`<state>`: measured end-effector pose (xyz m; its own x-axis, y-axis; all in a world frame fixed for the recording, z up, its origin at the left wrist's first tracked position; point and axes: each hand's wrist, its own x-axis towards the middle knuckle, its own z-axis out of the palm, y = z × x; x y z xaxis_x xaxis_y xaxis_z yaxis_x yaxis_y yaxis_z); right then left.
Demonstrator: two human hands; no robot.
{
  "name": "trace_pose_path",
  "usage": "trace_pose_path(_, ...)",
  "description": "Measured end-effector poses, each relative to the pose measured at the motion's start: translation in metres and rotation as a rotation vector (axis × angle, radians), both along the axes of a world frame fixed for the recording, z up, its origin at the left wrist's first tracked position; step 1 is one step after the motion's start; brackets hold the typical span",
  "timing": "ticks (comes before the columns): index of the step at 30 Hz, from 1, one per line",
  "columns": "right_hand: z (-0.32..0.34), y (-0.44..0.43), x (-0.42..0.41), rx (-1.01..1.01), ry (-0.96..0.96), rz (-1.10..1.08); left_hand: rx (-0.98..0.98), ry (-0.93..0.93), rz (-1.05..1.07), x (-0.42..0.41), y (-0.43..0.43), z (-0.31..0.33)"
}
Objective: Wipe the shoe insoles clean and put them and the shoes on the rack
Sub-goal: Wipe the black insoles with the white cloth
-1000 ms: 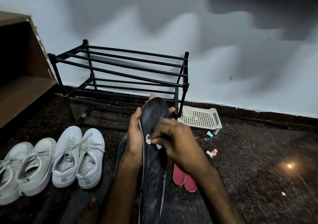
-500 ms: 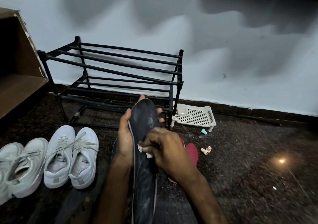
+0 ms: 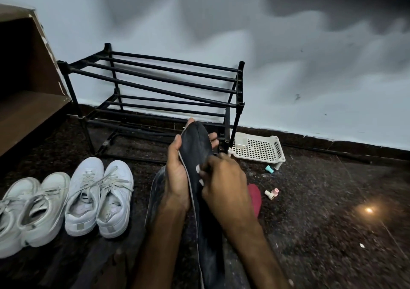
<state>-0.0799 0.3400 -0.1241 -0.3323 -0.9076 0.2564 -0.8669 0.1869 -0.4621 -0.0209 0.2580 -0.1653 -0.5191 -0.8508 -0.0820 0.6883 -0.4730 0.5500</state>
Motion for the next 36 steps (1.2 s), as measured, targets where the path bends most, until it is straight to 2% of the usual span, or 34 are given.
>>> trace_pose_path(1, 0.002, 0.004, -0.005, 0.063, -0.093, 0.01, 0.005, 0.015, -0.004, 0.001, -0.001, -0.001)
trace_pose_path(3, 0.005, 0.003, -0.016, 0.103, -0.416, 0.066, 0.013, 0.043, -0.035, 0.003, -0.001, 0.002)
trace_pose_path(5, 0.005, -0.006, -0.026, -0.068, -0.688, 0.06, 0.04, 0.064, -0.092, 0.004, 0.0, 0.005)
trace_pose_path(7, 0.005, -0.014, -0.03, -0.214, -0.789, 0.049, 0.062, 0.086, -0.124, 0.004, 0.003, 0.005)
trace_pose_path(10, -0.001, -0.012, -0.022, -0.157, -0.665, 0.126, 0.087, 0.073, -0.134, 0.005, 0.004, 0.003)
trace_pose_path(13, -0.009, -0.003, -0.014, -0.135, -0.508, 0.097, 0.091, 0.068, -0.112, 0.005, 0.002, 0.003)
trace_pose_path(17, -0.011, -0.002, -0.014, -0.161, -0.51, 0.071, 0.119, 0.039, -0.149, 0.006, 0.001, 0.005)
trace_pose_path(21, -0.009, -0.002, -0.019, -0.067, -0.618, 0.103, 0.115, 0.005, -0.183, 0.006, 0.001, 0.006)
trace_pose_path(24, -0.008, -0.004, -0.028, -0.102, -0.756, 0.082, 0.098, -0.028, -0.186, 0.002, 0.005, 0.007)
trace_pose_path(26, -0.007, -0.005, -0.033, -0.172, -0.864, 0.059, 0.033, -0.063, -0.099, 0.0, 0.004, 0.004)
trace_pose_path(28, -0.006, -0.006, -0.038, -0.22, -0.871, 0.039, -0.055, -0.123, 0.017, 0.001, 0.003, 0.001)
trace_pose_path(33, -0.005, -0.008, -0.041, -0.279, -0.919, -0.057, -0.281, -0.261, 0.02, 0.006, 0.008, 0.001)
trace_pose_path(36, -0.005, -0.007, -0.041, -0.27, -1.013, -0.071, -0.328, -0.334, 0.088, 0.005, 0.007, 0.003)
